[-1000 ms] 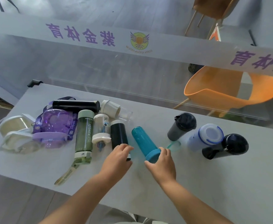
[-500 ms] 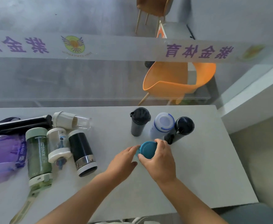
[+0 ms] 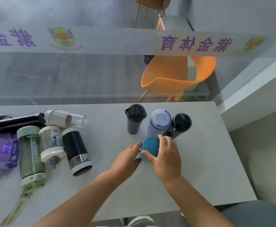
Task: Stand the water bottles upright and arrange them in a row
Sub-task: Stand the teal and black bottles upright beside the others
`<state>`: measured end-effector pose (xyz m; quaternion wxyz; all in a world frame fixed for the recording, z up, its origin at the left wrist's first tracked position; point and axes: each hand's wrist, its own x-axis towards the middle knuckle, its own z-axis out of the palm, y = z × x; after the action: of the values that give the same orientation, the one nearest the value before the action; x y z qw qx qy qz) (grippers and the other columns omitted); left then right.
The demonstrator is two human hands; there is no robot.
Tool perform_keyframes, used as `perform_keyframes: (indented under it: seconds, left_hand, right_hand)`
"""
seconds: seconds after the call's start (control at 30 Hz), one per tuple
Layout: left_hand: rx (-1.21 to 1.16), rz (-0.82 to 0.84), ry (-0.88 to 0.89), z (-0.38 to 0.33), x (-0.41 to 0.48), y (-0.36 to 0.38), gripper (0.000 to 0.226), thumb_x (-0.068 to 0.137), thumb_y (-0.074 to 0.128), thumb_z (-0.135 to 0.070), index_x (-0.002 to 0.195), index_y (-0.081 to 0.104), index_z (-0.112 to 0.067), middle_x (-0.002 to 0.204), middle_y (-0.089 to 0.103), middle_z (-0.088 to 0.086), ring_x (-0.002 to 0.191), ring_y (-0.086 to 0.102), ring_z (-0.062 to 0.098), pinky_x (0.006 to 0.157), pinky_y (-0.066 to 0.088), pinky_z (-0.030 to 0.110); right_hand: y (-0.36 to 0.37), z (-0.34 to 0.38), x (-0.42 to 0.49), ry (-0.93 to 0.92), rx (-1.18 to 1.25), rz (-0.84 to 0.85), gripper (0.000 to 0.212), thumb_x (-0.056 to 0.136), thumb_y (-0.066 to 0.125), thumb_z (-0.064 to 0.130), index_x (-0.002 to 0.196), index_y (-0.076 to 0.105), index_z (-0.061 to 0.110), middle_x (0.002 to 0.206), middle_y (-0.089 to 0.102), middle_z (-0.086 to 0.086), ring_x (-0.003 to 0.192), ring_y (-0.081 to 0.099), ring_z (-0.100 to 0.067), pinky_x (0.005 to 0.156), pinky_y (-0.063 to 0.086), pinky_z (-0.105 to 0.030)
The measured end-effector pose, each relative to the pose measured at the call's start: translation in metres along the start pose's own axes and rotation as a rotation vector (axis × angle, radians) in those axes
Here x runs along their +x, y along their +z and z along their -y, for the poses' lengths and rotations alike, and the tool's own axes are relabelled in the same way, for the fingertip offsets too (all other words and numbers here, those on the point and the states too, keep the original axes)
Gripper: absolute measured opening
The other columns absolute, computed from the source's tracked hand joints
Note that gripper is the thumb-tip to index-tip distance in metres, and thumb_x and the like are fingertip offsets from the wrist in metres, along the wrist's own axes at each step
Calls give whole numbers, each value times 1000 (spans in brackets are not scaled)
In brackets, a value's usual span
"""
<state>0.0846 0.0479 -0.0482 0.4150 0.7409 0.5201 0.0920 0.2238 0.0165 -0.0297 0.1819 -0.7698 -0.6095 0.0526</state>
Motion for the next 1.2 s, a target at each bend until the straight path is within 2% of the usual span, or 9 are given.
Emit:
perform_keyframes:
  seconds: [0.13,0.33,0.43,0.53,0.63,0.77,0.9,1.03,1.2]
  left_hand:
    - [23,-64,-36,15,-14,-13,56,88,57,-13,137,33,-25,136,47,-1,116,51,11,96,43,25]
    - [186,-173,-120,65,-63,-58,49,88,56,-15,134,40,-22,136,46,-2,119,50,16,99,40,29]
    - [194,-247,-181,89,-90,-76,44,86,60,-15,129,48,-18,134,49,-1,119,50,19,99,38,28]
    - [202,-291,-199,110,-112,-90,41,82,65,-11,121,55,-15,128,55,2,113,54,23,93,42,29]
    - [211,-284,-179,130,-126,-103,41,82,64,-8,121,55,-14,128,55,3,114,53,23,93,43,31]
    - [244,-258,-116,156,-136,-124,39,84,62,-11,121,56,-14,128,55,4,117,52,24,95,45,35]
    - [299,-248,-53,188,-146,-145,34,79,67,-9,112,63,-14,116,64,3,105,61,24,80,53,36]
    - [315,-225,33,214,-151,-164,27,74,70,-5,98,67,-16,103,69,1,89,65,23,65,55,31]
    - [302,-199,92,230,-149,-184,23,76,66,-5,95,66,-19,100,68,-2,86,64,22,64,54,30]
  right_hand:
    - [-6,0,-1,-66,-83,-85,76,66,56,66,116,55,7,109,60,-11,97,52,-31,78,47,-42]
    - [-5,34,-15,-332,-64,-149,51,79,52,54,110,58,14,104,62,-5,99,45,-24,82,36,-37]
    - [0,57,-22,-438,-48,-87,42,80,54,52,103,59,17,95,63,-1,89,48,-22,76,35,-33]
    - [16,82,-32,-460,-25,107,41,80,47,55,96,61,20,82,63,3,76,54,-19,70,40,-28]
    - [40,115,-42,-393,-12,334,45,83,45,56,103,62,20,90,65,2,83,59,-19,70,50,-30]
    - [84,156,-56,-204,33,586,57,85,51,52,130,41,17,126,51,-2,115,44,-21,95,38,-32]
    - [120,195,-65,-40,32,558,70,77,61,56,128,37,15,126,49,-3,114,45,-22,93,38,-33]
    - [140,216,-69,171,104,519,69,68,68,54,117,43,13,116,54,-5,104,51,-24,84,43,-35]
    - [140,226,-69,376,285,454,66,60,73,40,115,45,18,107,53,-1,95,53,-21,75,47,-31]
